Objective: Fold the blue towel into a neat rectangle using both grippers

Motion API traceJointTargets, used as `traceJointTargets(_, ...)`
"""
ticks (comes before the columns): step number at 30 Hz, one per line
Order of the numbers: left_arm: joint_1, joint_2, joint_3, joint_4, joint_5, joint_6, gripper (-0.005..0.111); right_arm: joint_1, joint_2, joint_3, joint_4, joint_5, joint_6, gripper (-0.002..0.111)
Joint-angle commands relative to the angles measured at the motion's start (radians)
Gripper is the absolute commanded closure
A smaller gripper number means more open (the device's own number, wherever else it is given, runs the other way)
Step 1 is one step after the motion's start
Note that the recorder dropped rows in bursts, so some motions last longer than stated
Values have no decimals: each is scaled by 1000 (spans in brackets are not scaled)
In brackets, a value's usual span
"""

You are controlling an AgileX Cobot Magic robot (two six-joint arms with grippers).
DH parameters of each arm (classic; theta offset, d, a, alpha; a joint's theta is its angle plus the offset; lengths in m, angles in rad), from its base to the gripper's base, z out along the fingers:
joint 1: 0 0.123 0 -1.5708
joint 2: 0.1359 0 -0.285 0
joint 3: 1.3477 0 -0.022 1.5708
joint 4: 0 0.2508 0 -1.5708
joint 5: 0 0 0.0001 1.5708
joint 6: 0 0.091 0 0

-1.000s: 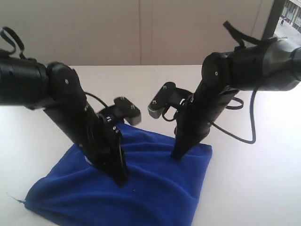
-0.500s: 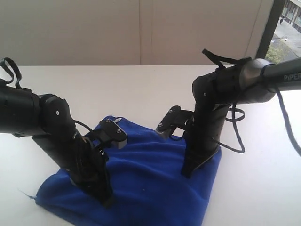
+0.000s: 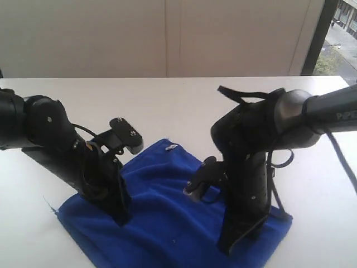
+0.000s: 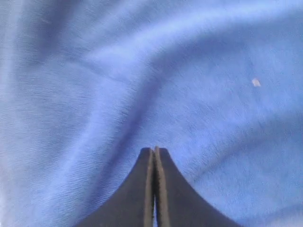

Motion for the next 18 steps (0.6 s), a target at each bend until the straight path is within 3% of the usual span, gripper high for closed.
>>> traceJointTargets(1, 75, -48, 4, 0, 42, -13, 107, 116, 6, 30, 83, 46, 60, 108)
traceJointTargets(6, 132, -60, 13, 0, 75, -13, 107, 202, -38, 28, 85, 49, 87, 108)
traceJointTargets(10, 139, -60, 13, 0, 86, -13, 107, 243, -135, 26, 53, 38, 87, 108)
traceJointTargets(14, 139, -60, 13, -19, 117, -22, 107, 216, -246, 17, -100, -124, 161, 108)
traceJointTargets(18, 139, -60, 28, -62, 136, -22, 107, 119, -261, -30, -170, -331, 178, 108)
